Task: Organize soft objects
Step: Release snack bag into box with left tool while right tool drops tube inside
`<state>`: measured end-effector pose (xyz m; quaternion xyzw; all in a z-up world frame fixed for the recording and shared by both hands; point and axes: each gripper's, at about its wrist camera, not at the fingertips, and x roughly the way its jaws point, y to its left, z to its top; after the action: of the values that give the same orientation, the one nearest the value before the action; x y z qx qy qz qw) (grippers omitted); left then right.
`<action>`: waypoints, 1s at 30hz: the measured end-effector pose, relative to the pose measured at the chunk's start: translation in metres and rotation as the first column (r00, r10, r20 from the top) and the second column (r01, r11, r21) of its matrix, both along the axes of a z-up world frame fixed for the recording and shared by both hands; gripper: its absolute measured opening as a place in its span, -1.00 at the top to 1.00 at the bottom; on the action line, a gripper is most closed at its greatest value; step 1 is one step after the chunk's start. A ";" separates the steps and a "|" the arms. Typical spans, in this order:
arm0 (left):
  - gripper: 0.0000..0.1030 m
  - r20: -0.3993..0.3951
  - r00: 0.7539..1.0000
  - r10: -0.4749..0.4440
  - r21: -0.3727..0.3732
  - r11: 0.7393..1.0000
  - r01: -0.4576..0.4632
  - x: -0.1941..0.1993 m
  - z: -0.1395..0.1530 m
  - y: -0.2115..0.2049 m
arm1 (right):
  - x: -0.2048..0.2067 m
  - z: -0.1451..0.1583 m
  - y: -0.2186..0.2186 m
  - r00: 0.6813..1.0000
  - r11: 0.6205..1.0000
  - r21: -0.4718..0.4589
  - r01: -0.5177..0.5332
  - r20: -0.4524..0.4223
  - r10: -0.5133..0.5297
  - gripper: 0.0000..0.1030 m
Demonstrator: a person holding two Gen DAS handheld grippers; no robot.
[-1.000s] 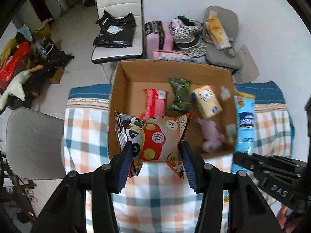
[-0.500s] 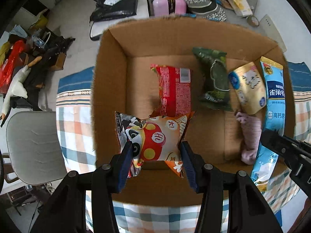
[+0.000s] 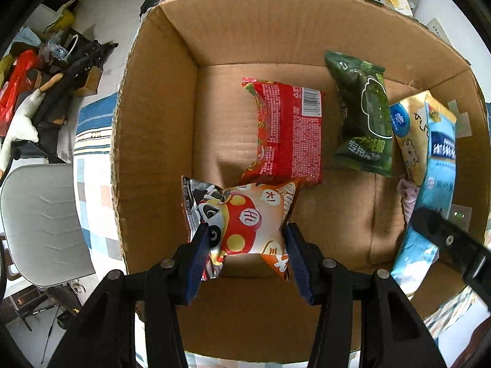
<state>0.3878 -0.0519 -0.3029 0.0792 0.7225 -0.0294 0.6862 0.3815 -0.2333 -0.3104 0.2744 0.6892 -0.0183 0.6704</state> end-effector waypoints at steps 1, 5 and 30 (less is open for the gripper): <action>0.07 0.000 1.000 0.000 -0.003 1.000 0.000 0.000 0.000 0.001 | -0.002 -0.001 0.001 1.000 1.000 -0.002 -0.001 -0.003 0.001 0.62; 0.01 -0.003 1.000 -0.002 0.017 1.000 0.002 0.000 0.000 0.001 | -0.004 -0.009 0.007 0.999 1.000 0.002 -0.019 -0.030 0.019 0.49; -0.50 0.172 0.983 0.063 -0.078 0.996 -0.050 -0.044 0.075 0.007 | -0.049 0.048 -0.003 0.967 0.927 -0.286 -0.241 0.008 0.254 -0.34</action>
<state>0.3442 -0.0451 -0.2279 0.0356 0.6601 -0.0294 0.7498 0.3327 -0.2360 -0.2626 0.0872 0.6935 -0.0258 0.7147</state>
